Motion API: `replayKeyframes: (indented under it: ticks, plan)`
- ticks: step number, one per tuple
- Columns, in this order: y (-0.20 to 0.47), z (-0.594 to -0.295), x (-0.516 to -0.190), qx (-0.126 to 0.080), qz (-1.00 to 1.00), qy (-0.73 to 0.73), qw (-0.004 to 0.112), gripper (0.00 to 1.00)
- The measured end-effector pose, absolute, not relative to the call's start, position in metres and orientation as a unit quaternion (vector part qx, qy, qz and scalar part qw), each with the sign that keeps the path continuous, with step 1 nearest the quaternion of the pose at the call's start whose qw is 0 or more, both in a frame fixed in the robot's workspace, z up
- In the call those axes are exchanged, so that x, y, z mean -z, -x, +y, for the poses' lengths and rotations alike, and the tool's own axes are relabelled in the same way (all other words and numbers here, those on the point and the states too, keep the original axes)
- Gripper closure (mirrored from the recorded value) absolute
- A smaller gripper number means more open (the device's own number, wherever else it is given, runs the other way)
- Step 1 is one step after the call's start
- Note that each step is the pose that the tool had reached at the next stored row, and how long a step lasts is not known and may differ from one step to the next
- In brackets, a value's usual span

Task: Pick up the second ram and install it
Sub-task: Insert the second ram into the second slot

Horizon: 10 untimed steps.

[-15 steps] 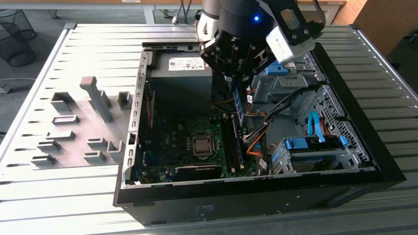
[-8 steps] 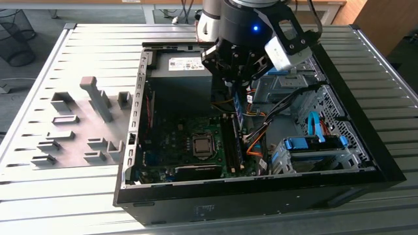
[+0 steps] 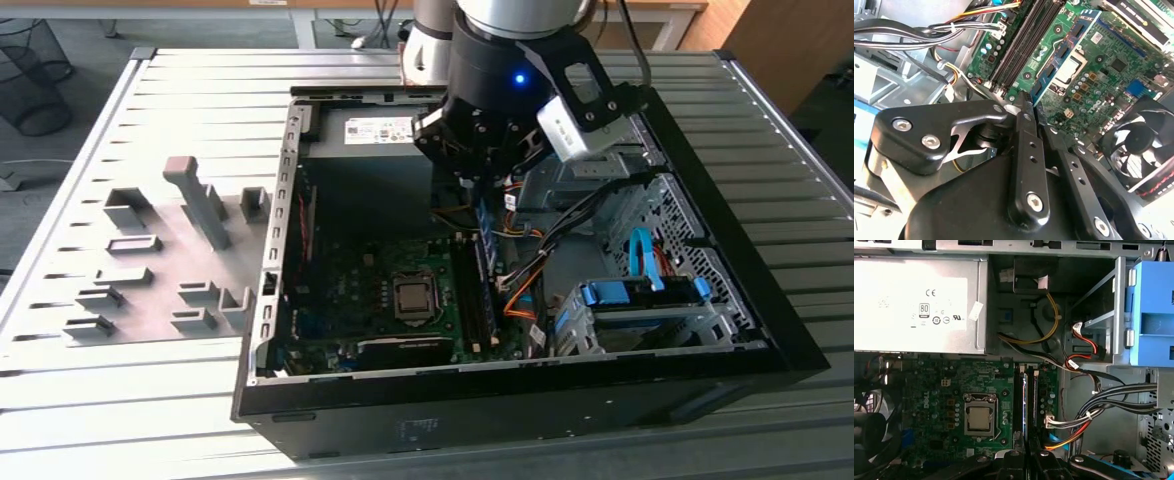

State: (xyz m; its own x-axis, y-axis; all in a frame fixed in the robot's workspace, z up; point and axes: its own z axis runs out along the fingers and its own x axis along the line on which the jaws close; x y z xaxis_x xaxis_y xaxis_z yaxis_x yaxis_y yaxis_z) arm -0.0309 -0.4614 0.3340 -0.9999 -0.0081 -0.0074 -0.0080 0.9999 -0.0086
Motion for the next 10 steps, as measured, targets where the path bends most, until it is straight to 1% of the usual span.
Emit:
replayKeyframes:
  ticks: [10]
  plan:
    - [0.0308,-0.4614,-0.3265,0.004,1.000,0.004,0.003,0.86]
